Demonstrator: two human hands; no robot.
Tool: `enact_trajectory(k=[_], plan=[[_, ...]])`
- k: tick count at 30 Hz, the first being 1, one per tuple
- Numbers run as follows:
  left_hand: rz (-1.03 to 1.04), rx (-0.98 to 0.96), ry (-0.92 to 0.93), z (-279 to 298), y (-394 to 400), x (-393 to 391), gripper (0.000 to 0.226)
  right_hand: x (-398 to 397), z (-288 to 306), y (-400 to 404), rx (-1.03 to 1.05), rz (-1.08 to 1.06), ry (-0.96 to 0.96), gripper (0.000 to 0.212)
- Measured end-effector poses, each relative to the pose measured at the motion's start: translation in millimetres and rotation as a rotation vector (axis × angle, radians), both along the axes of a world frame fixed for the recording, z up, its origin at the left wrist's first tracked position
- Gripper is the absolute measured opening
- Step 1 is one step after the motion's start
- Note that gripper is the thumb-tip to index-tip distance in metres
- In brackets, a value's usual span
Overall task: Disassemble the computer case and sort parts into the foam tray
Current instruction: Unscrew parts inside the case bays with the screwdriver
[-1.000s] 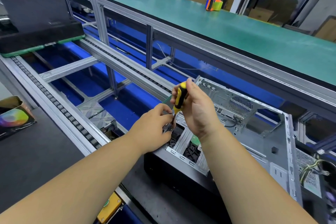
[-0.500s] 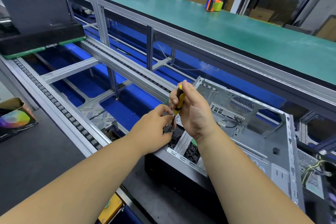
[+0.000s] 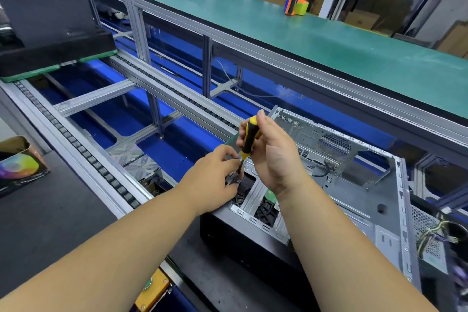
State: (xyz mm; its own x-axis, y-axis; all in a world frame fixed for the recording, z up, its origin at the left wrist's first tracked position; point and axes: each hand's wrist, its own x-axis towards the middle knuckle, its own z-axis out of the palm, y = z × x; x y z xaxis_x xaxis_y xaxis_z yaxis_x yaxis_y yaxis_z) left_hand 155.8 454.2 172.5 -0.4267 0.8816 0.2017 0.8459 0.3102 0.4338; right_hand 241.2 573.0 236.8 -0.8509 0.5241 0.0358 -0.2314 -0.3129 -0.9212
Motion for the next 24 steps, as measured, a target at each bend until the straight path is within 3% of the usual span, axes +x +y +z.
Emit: enact_trajectory(k=[8,13,16,24], plan=[[0.013,-0.018,0.003,-0.9,0.5,-0.3,0.033,-13.5,-3.5,-3.2,0.036,0.062,0.055,0.054],[0.007,-0.028,0.004,0.8,-0.3,-0.2,0.03,-7.0,-5.5,-0.7,0.067,0.102,0.091,0.028],[-0.002,-0.028,0.006,2.1,-0.4,-0.5,0.03,-2.4,-4.7,3.8,0.084,0.058,0.047,0.025],[-0.018,-0.025,0.012,2.6,0.8,-1.4,0.031,-5.1,-0.3,-1.4,0.008,0.06,-0.009,0.055]])
